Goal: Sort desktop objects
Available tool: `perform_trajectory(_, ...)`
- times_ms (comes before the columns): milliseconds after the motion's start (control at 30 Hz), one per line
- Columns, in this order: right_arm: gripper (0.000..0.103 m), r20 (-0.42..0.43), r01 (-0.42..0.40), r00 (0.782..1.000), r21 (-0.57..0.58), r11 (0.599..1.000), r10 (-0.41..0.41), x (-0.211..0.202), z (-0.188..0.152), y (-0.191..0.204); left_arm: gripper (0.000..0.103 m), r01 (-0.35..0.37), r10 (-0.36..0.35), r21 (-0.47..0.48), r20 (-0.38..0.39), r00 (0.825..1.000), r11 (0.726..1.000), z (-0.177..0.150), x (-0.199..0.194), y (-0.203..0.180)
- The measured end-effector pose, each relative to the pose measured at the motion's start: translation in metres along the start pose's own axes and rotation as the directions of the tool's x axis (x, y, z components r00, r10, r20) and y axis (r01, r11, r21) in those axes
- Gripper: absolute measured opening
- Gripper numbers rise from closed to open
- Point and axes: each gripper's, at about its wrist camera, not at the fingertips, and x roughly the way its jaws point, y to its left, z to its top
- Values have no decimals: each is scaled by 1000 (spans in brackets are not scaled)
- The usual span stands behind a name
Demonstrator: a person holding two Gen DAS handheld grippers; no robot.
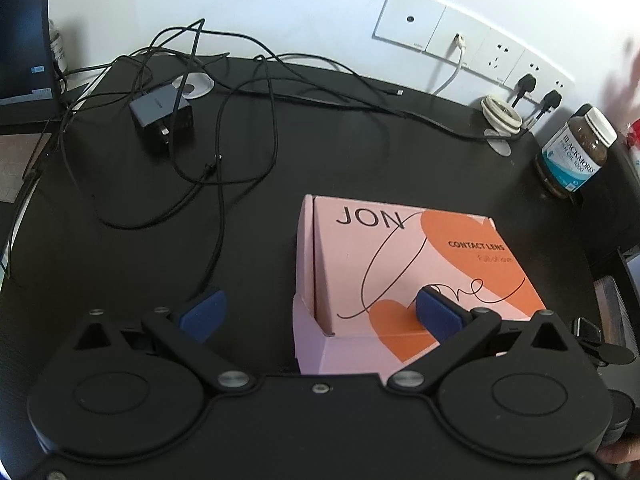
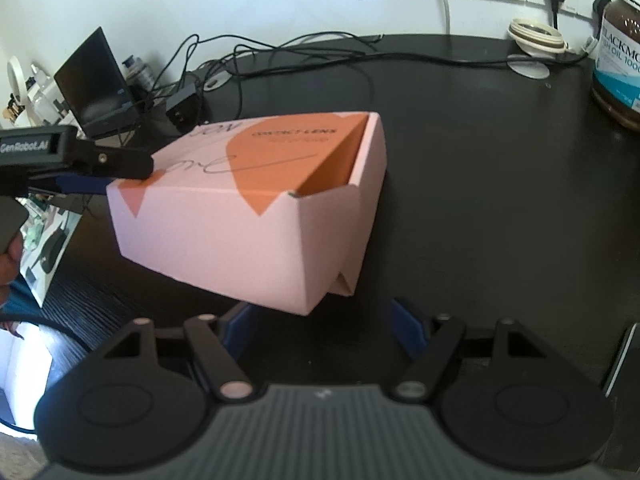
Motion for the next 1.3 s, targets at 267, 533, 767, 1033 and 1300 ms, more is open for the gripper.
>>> perform_trajectory(267, 72, -21, 7, 1000, 14, 1000, -7, 9, -6, -4, 103, -19, 20, 16, -23, 1000, 1000, -6, 10, -1)
perform_trajectory(533, 72, -18, 4, 1000, 22, 1000, -3, 11, -4, -6, 103, -22, 22, 11, -38, 999, 1000, -6, 14, -2)
perform_trajectory(767, 72, -66, 47, 997, 11, 999, -46, -6, 2, 2, 103, -43, 44, 17, -59, 997, 999, -3, 16, -6)
perform_trajectory(1033, 80, 77, -16, 997, 76, 997, 10, -46, 32, 6, 103, -49, 52, 34, -79, 996, 998, -1, 19, -8)
perform_trajectory(1300, 79, 29, 65, 997, 75, 995, -67, -11, 36, 11, 103, -64, 68, 49, -83, 994, 997, -4, 25, -10)
